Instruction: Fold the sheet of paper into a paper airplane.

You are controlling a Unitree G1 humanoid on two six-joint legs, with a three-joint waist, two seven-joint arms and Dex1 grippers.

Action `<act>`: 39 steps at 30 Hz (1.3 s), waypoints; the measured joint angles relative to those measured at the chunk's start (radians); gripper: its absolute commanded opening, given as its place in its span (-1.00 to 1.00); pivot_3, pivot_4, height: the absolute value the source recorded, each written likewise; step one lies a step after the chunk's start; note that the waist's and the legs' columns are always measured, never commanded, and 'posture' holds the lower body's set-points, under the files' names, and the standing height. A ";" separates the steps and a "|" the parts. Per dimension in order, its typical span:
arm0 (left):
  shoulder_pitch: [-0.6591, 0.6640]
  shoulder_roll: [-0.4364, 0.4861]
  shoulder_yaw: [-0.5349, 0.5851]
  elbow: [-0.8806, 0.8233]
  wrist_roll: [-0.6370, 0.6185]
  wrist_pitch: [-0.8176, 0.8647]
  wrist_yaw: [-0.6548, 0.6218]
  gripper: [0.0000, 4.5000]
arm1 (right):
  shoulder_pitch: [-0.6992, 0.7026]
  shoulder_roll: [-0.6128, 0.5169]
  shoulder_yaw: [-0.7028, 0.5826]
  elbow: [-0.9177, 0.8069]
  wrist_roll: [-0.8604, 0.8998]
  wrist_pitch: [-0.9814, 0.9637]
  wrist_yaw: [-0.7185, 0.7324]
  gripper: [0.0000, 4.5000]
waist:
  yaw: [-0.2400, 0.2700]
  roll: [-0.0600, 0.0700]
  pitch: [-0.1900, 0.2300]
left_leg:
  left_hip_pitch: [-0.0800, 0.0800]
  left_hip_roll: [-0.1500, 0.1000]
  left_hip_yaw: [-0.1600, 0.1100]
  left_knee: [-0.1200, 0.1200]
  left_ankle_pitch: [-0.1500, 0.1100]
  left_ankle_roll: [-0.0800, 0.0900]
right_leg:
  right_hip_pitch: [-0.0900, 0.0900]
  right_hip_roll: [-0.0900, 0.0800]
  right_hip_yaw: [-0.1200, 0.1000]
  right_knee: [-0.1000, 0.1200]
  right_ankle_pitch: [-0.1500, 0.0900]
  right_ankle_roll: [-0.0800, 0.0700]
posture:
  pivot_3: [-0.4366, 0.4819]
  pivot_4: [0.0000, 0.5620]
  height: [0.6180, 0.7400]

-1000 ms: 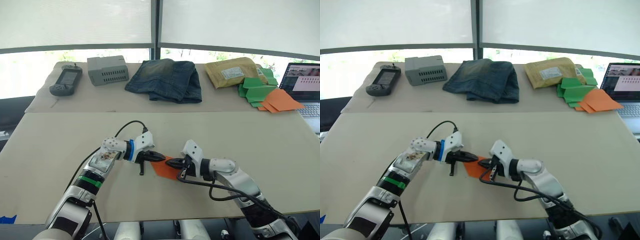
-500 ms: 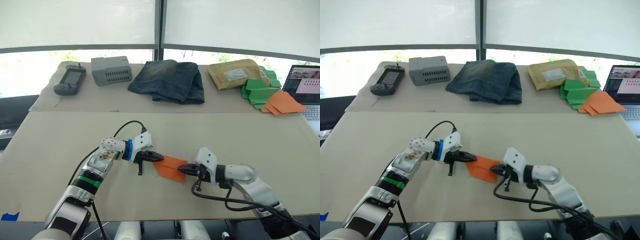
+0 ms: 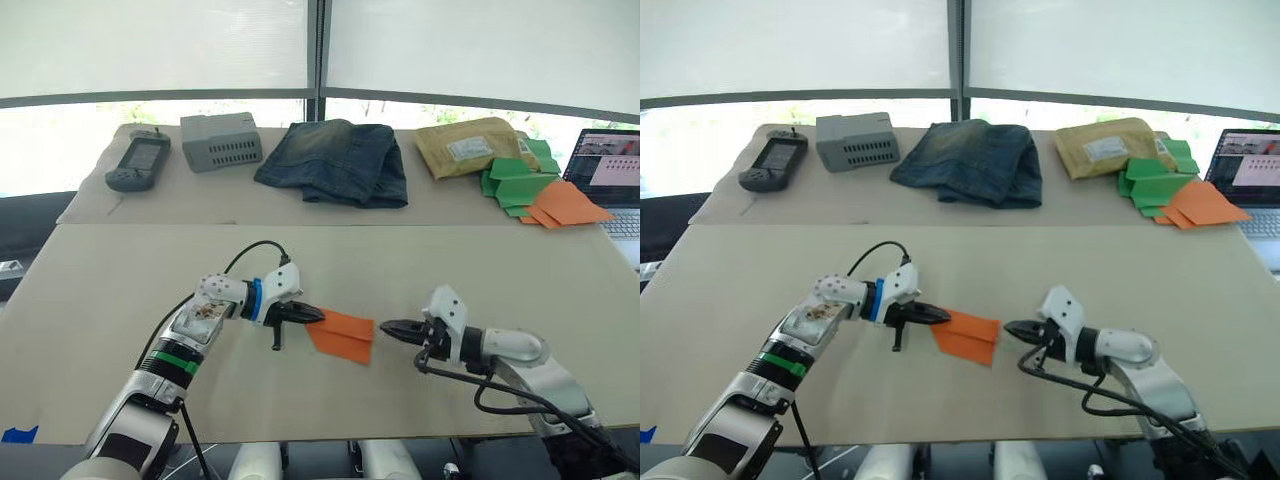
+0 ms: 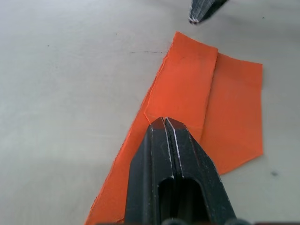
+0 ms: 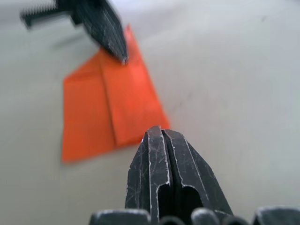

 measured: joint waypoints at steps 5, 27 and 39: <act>0.006 -0.002 -0.002 -0.015 0.000 0.001 0.003 -1.00 | -0.037 0.061 0.111 -0.042 -0.052 0.053 -0.055 -0.99 | 0.002 0.000 0.000 | -0.002 0.000 0.000 -0.001 0.000 0.000 | -0.002 0.001 -0.002 0.000 0.001 0.002 | -0.05 -0.47 0.70; 0.080 0.109 0.092 0.000 -0.001 -0.068 0.048 -1.00 | -0.115 0.128 0.245 0.125 -0.198 -0.032 -0.088 -0.99 | -0.012 0.001 -0.005 | 0.016 0.004 -0.002 -0.006 0.000 0.000 | 0.005 0.001 0.000 0.002 -0.003 -0.004 | -0.05 -0.47 0.70; 0.090 0.075 0.130 -0.191 -0.094 0.142 0.055 -1.00 | -0.111 0.128 0.231 0.124 -0.198 -0.042 -0.064 -0.99 | -0.012 0.000 -0.004 | 0.013 0.003 -0.001 -0.006 0.000 0.000 | 0.003 0.000 0.000 0.002 -0.003 -0.004 | -0.05 -0.47 0.70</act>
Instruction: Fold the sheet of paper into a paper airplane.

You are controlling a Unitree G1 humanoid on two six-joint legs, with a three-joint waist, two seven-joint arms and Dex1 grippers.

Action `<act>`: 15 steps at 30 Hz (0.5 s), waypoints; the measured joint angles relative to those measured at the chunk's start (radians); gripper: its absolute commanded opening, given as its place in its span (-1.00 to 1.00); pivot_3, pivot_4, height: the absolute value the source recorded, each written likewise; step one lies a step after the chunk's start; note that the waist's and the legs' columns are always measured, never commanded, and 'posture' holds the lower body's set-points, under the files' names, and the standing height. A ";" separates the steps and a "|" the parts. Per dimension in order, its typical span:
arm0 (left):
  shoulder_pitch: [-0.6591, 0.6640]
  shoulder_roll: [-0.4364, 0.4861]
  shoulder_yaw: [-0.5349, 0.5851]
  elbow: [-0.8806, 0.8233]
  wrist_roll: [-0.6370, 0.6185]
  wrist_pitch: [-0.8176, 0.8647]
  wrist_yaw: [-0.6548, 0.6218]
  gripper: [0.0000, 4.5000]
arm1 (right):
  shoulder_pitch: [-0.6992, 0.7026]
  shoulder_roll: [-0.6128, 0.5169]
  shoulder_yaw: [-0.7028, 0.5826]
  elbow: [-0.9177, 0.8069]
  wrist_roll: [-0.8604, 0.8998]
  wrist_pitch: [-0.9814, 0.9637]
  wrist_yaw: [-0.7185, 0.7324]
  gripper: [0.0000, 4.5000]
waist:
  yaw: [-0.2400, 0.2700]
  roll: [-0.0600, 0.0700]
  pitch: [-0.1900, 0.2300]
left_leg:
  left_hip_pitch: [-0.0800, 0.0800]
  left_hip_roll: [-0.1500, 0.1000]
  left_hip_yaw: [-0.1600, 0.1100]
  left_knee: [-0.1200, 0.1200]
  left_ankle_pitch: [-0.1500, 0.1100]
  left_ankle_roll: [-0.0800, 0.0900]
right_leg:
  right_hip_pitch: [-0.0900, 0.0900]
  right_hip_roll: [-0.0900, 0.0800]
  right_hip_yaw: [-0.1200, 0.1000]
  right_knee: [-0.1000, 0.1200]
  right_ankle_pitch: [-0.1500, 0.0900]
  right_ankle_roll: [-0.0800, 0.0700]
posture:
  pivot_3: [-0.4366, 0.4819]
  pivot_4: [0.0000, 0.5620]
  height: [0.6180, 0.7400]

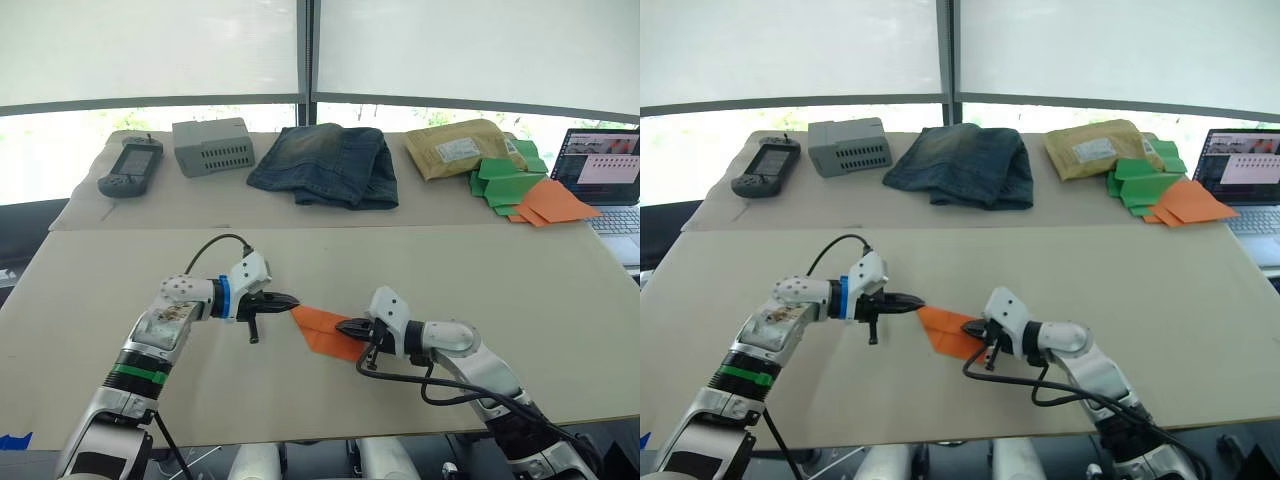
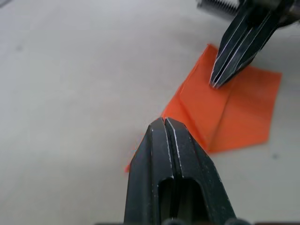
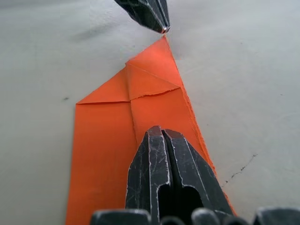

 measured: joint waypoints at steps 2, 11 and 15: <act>0.003 0.000 -0.026 -0.022 0.009 0.008 0.000 -1.00 | 0.003 0.000 -0.003 -0.001 0.000 0.000 0.003 -0.99 | -0.001 0.000 0.000 | 0.000 0.000 0.000 -0.001 0.000 0.000 | 0.000 0.000 0.000 0.000 0.000 0.000 | -0.05 -0.47 0.70; 0.032 -0.009 -0.102 -0.001 0.076 -0.053 0.005 -1.00 | 0.031 -0.002 -0.038 -0.041 0.023 0.025 0.003 -0.99 | 0.005 0.000 0.000 | -0.004 -0.001 -0.001 -0.002 0.000 0.000 | -0.002 0.000 0.000 -0.003 -0.001 -0.001 | -0.05 -0.47 0.70; 0.032 -0.016 -0.111 0.016 0.087 -0.109 0.005 -1.00 | 0.039 0.001 -0.088 -0.055 0.079 0.084 0.001 -0.72 | 0.008 0.001 0.001 | -0.009 -0.003 -0.001 -0.002 0.000 0.000 | -0.004 -0.002 0.000 -0.003 0.000 -0.001 | -0.05 -0.47 0.70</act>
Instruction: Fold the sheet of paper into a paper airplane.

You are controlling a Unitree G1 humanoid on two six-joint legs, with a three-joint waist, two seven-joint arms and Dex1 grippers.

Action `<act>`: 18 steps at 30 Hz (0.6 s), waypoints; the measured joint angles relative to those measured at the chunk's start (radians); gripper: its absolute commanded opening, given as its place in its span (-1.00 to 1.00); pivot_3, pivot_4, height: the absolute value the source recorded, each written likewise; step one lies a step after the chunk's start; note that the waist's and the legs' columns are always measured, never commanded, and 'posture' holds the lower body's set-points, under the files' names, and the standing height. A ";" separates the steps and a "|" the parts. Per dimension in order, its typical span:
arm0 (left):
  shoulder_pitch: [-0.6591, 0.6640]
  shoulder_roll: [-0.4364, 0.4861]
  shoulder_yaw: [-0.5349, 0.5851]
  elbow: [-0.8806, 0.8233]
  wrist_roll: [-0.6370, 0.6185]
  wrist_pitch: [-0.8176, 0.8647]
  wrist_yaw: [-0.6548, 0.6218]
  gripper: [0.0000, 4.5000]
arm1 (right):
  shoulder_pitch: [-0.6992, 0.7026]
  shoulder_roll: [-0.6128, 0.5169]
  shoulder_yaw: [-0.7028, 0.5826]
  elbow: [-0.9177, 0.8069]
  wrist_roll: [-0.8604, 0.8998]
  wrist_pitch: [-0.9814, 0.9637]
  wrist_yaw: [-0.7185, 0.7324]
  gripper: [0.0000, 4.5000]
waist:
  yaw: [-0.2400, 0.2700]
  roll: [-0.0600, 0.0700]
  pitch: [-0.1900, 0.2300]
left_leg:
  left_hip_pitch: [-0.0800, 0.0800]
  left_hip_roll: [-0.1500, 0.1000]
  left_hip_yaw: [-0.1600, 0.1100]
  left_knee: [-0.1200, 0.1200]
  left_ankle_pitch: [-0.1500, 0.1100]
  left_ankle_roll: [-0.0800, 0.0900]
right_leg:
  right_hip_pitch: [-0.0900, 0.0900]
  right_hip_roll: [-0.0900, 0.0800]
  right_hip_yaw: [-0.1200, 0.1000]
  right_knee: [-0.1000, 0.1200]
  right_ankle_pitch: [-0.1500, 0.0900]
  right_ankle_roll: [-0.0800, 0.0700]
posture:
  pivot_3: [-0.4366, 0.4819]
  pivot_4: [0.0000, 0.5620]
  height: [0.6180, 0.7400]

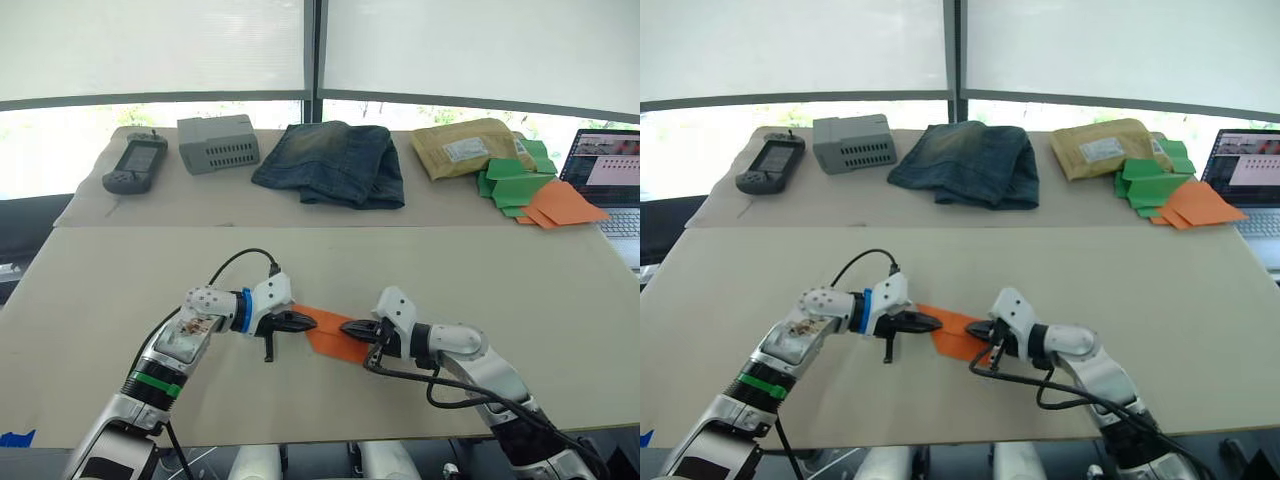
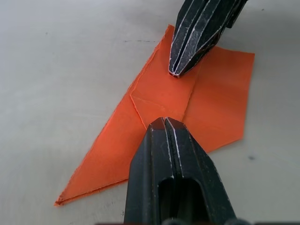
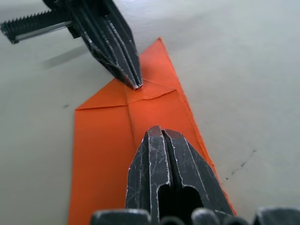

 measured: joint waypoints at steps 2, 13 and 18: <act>0.000 -0.003 -0.001 0.003 0.000 -0.014 -0.001 -1.00 | 0.005 -0.015 -0.029 -0.013 0.020 0.030 0.001 -0.44 | 0.002 0.000 0.000 | -0.003 0.000 0.000 0.000 0.000 0.000 | -0.002 0.000 0.000 -0.001 0.000 0.001 | -0.05 -0.47 0.70; 0.033 0.048 0.055 -0.120 -0.086 0.174 -0.010 -1.00 | 0.023 -0.082 -0.237 -0.105 0.300 0.322 0.030 0.80 | -0.006 0.000 0.003 | -0.013 0.001 -0.001 0.000 0.000 0.000 | -0.013 0.002 0.000 0.000 0.004 0.007 | -0.05 -0.47 0.70; 0.043 0.095 0.101 -0.174 -0.122 0.228 0.000 -1.00 | 0.017 -0.089 -0.221 -0.094 0.329 0.374 0.042 0.80 | -0.005 0.000 0.004 | -0.013 0.000 -0.001 0.000 0.000 0.001 | -0.013 0.002 -0.001 0.000 0.004 0.007 | -0.05 -0.47 0.70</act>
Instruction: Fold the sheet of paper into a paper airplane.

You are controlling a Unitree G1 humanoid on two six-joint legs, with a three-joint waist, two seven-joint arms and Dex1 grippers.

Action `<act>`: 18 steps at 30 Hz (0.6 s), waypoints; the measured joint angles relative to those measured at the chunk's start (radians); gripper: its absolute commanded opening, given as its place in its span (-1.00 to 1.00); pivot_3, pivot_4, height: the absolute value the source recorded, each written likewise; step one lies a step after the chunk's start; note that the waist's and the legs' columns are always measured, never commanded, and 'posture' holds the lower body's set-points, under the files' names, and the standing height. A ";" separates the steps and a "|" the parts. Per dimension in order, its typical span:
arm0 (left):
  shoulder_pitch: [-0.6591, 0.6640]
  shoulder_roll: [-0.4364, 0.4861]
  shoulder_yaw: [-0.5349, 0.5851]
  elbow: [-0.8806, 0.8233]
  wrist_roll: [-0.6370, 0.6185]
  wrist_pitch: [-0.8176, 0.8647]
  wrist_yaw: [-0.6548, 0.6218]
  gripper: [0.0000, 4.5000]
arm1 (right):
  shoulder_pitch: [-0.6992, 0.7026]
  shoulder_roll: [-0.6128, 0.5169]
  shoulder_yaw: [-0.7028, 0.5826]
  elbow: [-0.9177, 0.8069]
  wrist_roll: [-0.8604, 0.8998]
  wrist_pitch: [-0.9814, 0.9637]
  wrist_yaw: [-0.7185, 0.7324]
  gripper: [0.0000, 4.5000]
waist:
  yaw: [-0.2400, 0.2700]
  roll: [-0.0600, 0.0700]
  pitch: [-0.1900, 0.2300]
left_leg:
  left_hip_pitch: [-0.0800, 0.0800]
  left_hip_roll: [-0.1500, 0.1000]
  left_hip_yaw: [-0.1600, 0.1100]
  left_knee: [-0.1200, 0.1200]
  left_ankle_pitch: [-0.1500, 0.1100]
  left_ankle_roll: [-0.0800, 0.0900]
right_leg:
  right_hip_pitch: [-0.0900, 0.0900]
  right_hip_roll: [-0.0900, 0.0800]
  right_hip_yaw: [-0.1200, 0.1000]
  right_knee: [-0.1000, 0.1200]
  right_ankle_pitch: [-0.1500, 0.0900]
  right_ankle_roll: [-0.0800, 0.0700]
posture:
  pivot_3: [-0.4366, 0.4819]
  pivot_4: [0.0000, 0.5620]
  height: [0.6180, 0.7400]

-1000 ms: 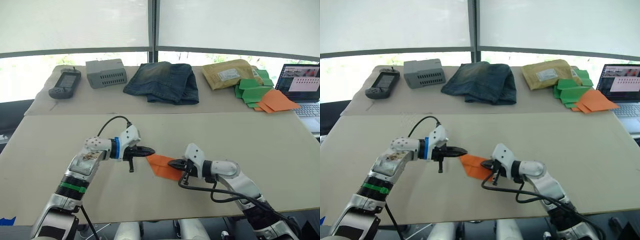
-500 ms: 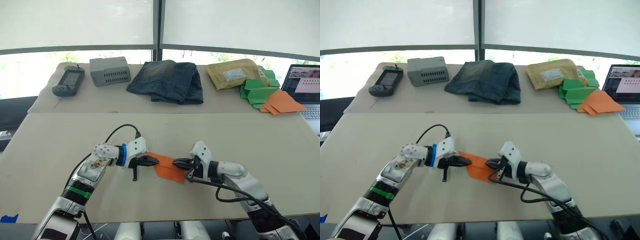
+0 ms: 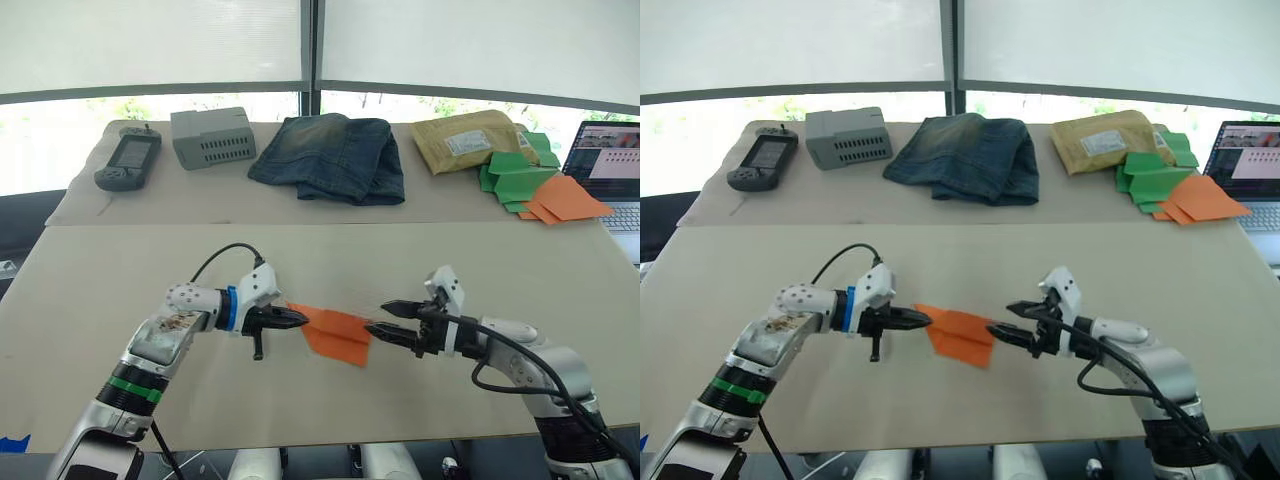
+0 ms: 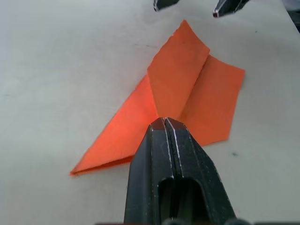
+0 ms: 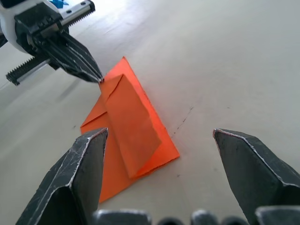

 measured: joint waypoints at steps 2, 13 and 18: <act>0.020 0.023 0.013 0.000 0.000 0.000 0.003 -1.00 | 0.000 0.006 0.011 0.010 0.021 0.029 0.004 0.80 | -0.001 0.000 0.000 | 0.000 0.000 0.000 0.000 0.000 0.000 | 0.000 0.000 0.000 0.000 0.000 0.000 | -0.05 -0.47 0.70; 0.080 0.079 0.073 -0.044 -0.042 0.049 0.020 -1.00 | -0.028 0.063 0.029 0.064 0.050 0.059 0.009 0.11 | 0.002 0.000 0.002 | -0.001 0.000 0.000 0.001 0.000 0.000 | 0.000 0.000 0.000 0.000 0.000 0.000 | -0.05 -0.47 0.70; 0.084 0.079 0.073 -0.046 -0.044 0.055 0.029 -1.00 | -0.035 0.065 0.047 0.074 0.063 0.063 0.028 -0.66 | 0.002 0.000 0.002 | -0.001 0.000 0.000 0.001 0.000 0.000 | 0.000 -0.001 0.000 0.000 0.000 0.000 | -0.05 -0.47 0.70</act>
